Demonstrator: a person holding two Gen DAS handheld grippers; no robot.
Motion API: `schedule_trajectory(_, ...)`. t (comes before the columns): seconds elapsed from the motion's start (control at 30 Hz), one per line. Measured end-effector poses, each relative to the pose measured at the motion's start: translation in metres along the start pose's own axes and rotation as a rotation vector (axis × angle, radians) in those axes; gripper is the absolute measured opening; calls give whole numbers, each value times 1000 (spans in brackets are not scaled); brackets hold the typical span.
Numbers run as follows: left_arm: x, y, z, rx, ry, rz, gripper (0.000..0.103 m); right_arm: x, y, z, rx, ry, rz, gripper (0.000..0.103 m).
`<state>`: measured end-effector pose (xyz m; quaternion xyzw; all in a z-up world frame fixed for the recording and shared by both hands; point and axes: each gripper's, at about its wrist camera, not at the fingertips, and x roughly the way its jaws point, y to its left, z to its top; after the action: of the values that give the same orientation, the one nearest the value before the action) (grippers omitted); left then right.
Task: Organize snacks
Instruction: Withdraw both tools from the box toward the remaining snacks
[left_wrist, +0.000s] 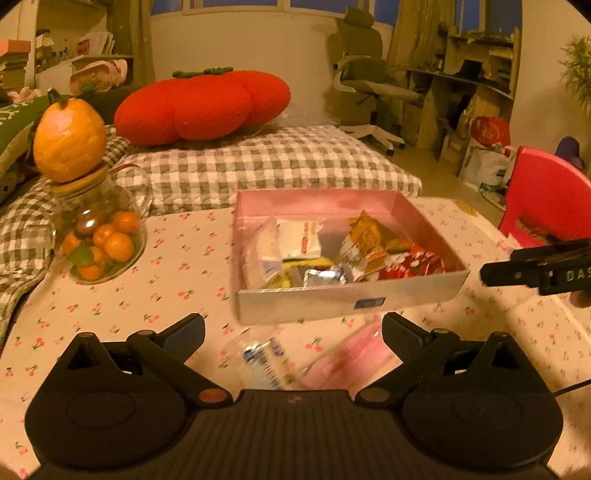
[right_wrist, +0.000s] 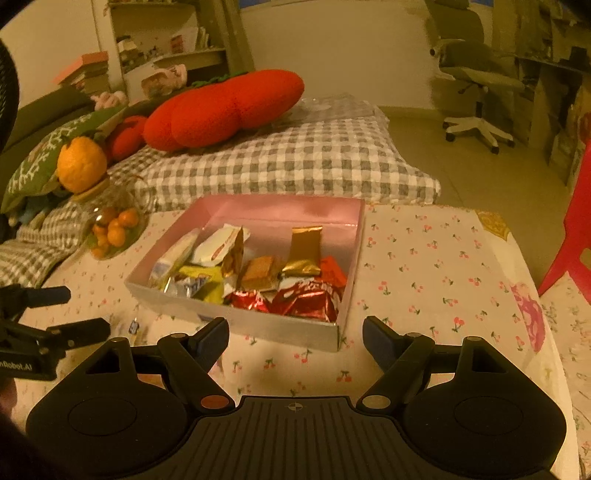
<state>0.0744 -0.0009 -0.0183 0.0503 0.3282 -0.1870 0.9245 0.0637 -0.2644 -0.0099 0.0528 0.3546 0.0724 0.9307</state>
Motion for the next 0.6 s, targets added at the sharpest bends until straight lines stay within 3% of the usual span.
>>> schedule_trajectory(0.4,-8,27,-29,28,42,26,102,4,16,-25,-95,37,-4,81)
schedule_trajectory(0.6,3,28,-43,-10,111,11,102,14,32,-35,-161,65,3,82)
